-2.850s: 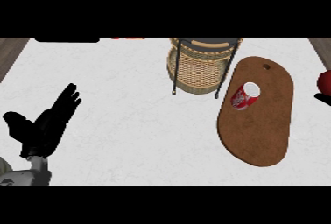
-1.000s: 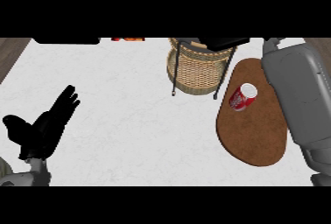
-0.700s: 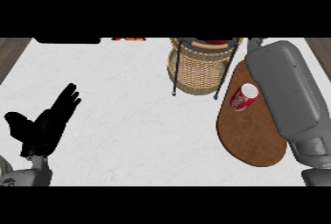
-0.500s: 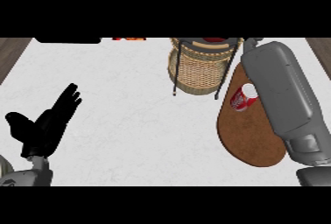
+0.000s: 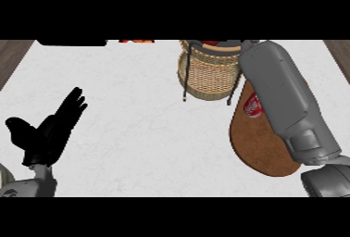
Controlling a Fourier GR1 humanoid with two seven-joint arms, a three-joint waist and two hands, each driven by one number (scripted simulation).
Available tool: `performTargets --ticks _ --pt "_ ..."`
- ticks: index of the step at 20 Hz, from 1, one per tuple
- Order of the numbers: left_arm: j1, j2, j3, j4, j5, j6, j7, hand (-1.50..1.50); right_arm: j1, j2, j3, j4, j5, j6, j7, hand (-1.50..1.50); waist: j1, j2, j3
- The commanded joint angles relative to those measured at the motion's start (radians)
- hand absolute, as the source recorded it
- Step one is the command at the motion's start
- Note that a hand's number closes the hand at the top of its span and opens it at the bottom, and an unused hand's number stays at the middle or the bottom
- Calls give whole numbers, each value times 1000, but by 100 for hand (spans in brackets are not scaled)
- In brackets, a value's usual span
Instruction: Pick the tomato from the cutting board and place it in the tiered basket
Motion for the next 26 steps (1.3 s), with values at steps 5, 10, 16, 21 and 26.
performTargets --ticks 5,10,16,21,26 --pt "-44 38 40 28 28 -39 25 0 -81 42 -122 89 -115 -20 11 -150 2 12 0" --pt "28 3 9 -5 -6 -24 -33 0 -76 16 -247 66 -262 16 -15 -150 2 11 0" --pt "11 -21 -2 -36 -10 5 14 0 -85 -49 -395 83 -415 29 -38 -150 6 13 1" --pt "23 -4 20 21 -13 -19 -34 0 -83 -193 -455 91 -454 35 -22 -150 -1 14 0" --pt "4 -23 0 -27 -15 -2 17 0 -51 -335 -521 140 -502 70 -33 -150 2 15 1"
